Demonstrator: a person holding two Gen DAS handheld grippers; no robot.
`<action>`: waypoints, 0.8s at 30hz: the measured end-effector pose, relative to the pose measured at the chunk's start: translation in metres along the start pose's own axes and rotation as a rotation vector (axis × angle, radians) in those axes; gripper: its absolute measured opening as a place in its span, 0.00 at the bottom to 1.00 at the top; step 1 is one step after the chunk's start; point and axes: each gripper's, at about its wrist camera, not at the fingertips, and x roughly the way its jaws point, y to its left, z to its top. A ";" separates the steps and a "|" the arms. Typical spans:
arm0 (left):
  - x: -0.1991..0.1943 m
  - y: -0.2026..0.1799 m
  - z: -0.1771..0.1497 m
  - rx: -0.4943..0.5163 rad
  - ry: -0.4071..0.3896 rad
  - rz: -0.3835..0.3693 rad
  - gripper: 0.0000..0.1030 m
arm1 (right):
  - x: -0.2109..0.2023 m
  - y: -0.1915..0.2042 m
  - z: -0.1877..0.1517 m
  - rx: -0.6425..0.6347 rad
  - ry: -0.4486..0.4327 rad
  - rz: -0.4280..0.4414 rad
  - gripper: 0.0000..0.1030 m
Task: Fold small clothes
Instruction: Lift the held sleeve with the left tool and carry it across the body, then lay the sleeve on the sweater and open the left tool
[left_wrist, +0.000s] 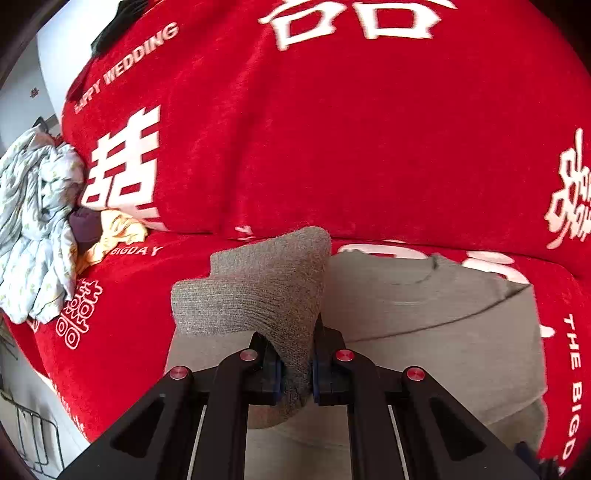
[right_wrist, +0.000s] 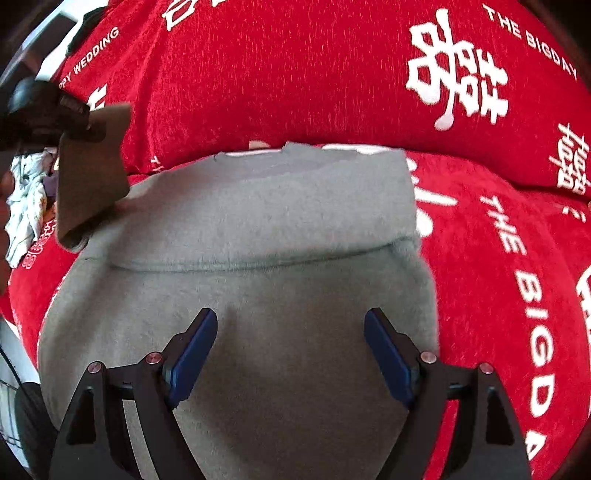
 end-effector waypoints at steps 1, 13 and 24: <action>-0.002 -0.005 0.001 0.007 -0.002 -0.003 0.12 | 0.000 0.003 -0.002 -0.016 -0.009 -0.010 0.82; -0.009 -0.063 -0.009 0.091 0.003 -0.033 0.12 | 0.002 0.012 -0.009 -0.068 -0.044 -0.017 0.83; -0.008 -0.110 -0.017 0.172 0.026 -0.062 0.12 | 0.003 0.009 -0.010 -0.055 -0.060 0.010 0.85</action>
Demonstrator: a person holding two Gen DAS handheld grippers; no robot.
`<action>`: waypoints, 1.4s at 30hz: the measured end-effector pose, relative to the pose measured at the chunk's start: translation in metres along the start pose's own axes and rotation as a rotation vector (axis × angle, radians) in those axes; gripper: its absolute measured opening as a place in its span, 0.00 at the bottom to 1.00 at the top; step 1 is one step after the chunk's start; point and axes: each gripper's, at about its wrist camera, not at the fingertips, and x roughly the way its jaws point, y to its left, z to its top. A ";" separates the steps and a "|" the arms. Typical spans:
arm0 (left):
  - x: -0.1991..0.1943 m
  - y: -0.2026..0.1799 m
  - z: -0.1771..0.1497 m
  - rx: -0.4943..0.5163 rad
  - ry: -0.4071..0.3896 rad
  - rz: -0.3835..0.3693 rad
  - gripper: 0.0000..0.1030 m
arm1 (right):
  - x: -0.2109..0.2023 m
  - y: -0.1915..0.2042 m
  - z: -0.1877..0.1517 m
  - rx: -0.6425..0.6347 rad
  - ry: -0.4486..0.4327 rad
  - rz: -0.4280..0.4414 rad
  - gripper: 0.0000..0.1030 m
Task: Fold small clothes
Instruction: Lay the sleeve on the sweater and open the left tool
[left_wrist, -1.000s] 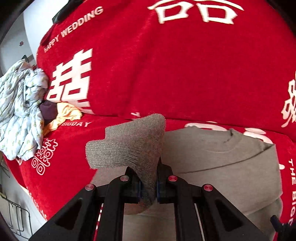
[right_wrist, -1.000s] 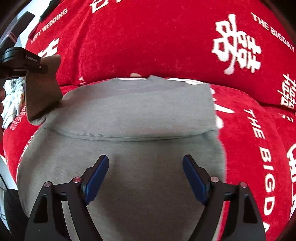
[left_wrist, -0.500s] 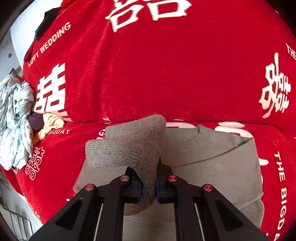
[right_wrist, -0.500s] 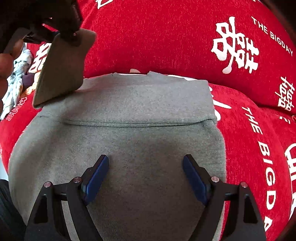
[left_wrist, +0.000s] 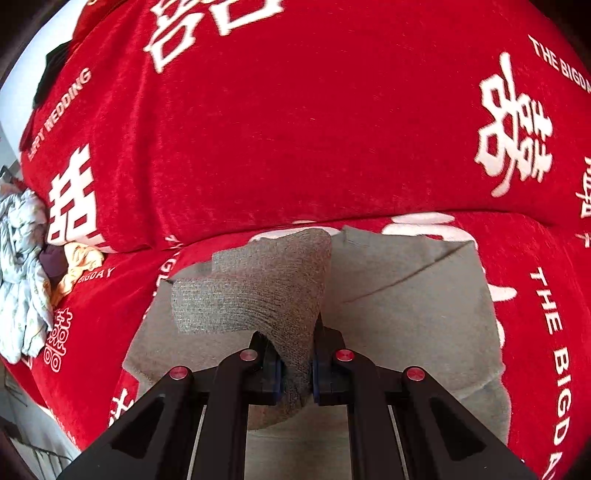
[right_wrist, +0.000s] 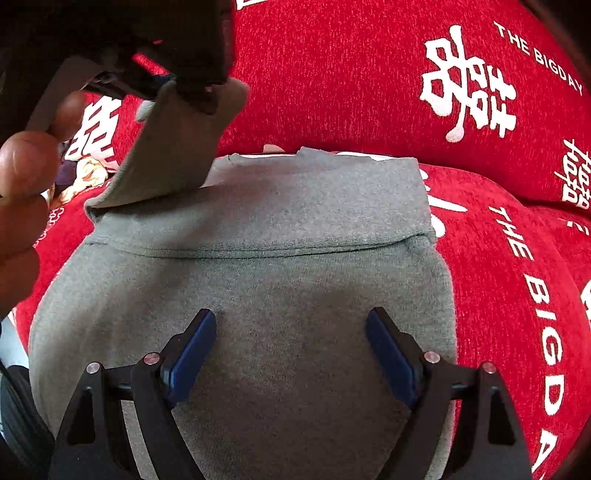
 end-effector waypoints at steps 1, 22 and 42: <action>0.001 -0.003 0.000 0.005 0.004 -0.002 0.12 | 0.001 0.001 -0.001 -0.001 0.000 -0.002 0.85; 0.037 -0.040 -0.009 0.110 0.108 -0.087 0.12 | 0.005 -0.007 -0.010 0.036 -0.023 0.047 0.85; 0.074 -0.037 -0.022 0.107 0.201 -0.365 0.12 | 0.005 -0.007 -0.012 0.051 -0.031 0.063 0.86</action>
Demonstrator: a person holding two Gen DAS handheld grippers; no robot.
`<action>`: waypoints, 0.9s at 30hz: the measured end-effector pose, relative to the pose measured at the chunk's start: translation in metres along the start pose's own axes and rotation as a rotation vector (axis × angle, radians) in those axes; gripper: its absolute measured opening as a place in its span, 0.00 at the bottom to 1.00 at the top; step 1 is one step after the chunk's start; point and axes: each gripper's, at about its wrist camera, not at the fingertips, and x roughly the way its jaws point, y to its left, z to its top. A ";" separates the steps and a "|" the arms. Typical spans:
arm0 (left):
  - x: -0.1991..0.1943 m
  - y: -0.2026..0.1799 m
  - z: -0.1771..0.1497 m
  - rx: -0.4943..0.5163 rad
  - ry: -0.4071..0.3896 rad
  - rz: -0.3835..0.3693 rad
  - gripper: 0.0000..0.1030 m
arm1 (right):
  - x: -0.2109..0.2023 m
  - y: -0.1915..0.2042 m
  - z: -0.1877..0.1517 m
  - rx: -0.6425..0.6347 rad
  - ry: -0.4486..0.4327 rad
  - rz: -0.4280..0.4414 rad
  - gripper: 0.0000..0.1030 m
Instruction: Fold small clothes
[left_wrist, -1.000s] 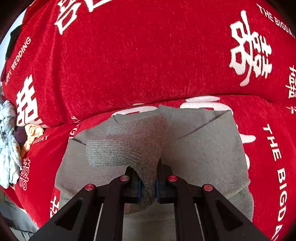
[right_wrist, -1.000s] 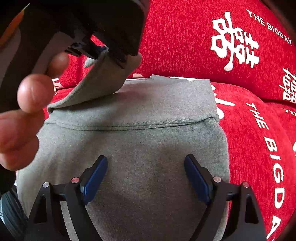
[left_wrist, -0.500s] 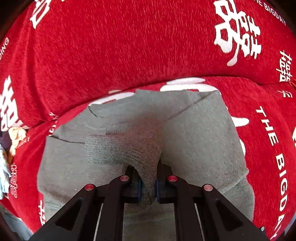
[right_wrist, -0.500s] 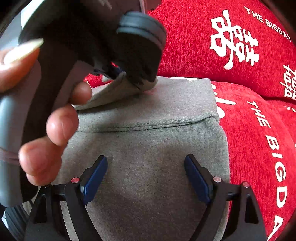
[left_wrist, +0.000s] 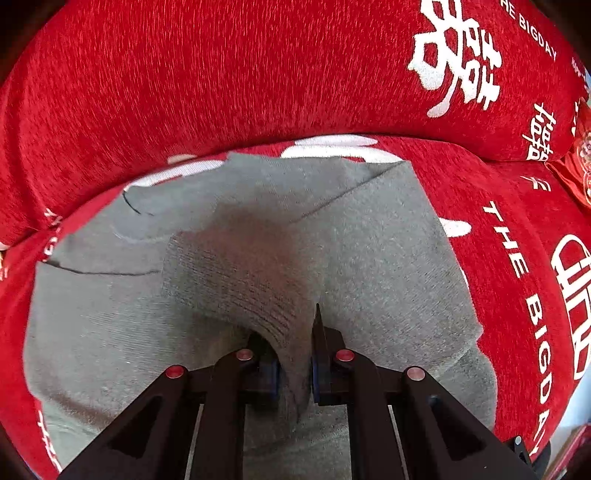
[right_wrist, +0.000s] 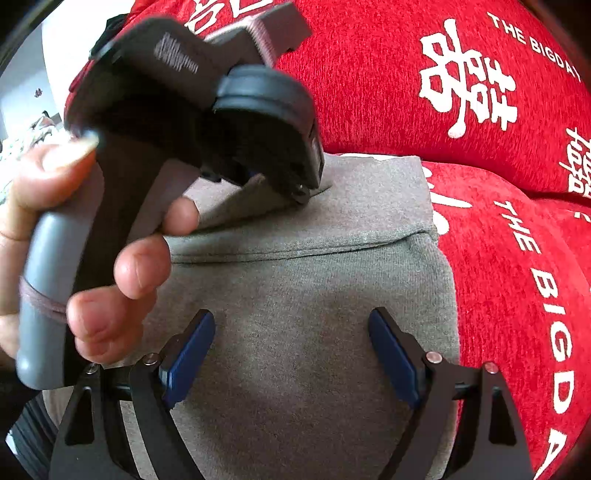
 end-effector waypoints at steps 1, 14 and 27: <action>0.000 0.000 -0.001 0.000 -0.004 -0.001 0.17 | 0.000 0.000 0.000 0.001 0.000 0.001 0.86; -0.019 0.016 -0.010 0.006 -0.088 -0.058 1.00 | 0.002 0.004 0.000 -0.009 0.003 -0.003 0.89; -0.059 0.125 -0.055 -0.165 -0.198 -0.067 1.00 | -0.008 -0.009 0.054 0.049 -0.022 -0.057 0.89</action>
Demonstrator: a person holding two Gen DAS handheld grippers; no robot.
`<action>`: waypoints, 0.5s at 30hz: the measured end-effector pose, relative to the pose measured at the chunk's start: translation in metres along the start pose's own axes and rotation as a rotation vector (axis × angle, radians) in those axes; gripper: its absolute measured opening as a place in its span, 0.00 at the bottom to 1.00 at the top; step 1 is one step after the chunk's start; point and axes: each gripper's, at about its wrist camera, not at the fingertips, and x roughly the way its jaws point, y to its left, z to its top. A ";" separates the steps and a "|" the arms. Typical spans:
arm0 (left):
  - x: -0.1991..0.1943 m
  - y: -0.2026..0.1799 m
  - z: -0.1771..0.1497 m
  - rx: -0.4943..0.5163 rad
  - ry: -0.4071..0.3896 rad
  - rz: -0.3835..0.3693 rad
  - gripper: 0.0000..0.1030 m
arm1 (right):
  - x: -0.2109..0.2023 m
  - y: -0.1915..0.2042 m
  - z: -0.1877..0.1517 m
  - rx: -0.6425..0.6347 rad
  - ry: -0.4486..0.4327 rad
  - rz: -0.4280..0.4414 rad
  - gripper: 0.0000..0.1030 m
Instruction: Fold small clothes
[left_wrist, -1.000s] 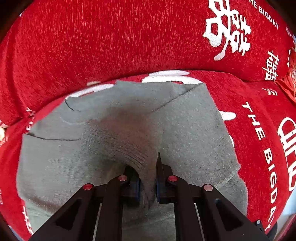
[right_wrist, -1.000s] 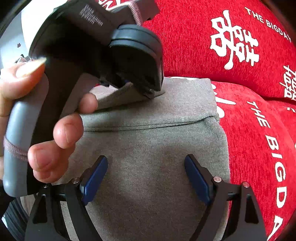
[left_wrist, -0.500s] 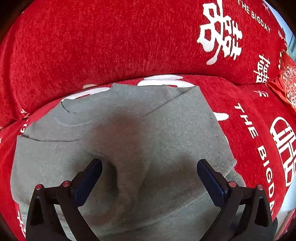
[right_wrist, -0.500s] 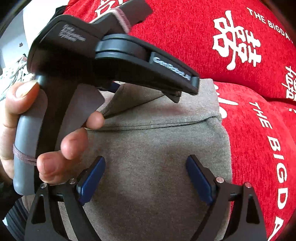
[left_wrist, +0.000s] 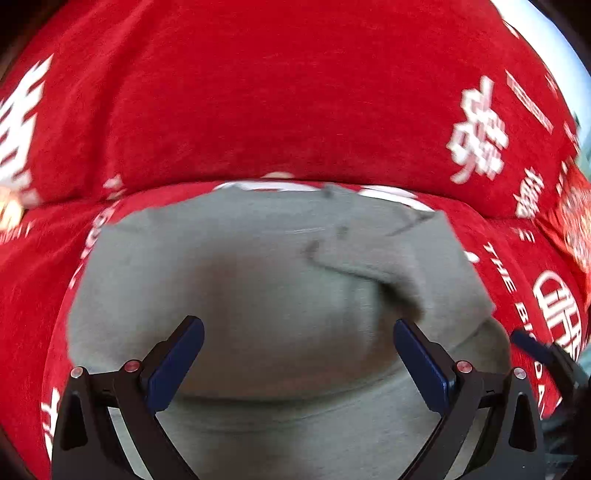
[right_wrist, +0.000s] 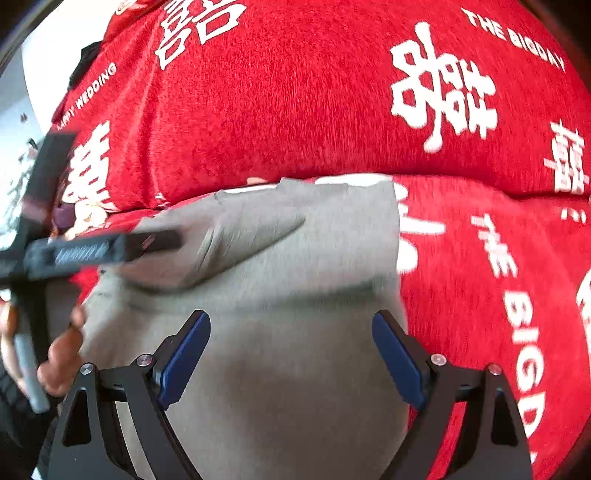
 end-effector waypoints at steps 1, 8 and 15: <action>0.000 0.009 -0.001 -0.031 0.000 0.005 1.00 | 0.005 0.008 0.010 -0.023 -0.002 -0.001 0.89; 0.009 0.046 -0.013 -0.131 0.023 0.076 0.97 | 0.076 0.070 0.056 -0.218 0.129 -0.044 0.89; 0.016 0.056 -0.022 -0.105 0.020 0.120 0.97 | 0.116 0.037 0.061 -0.103 0.247 -0.086 0.33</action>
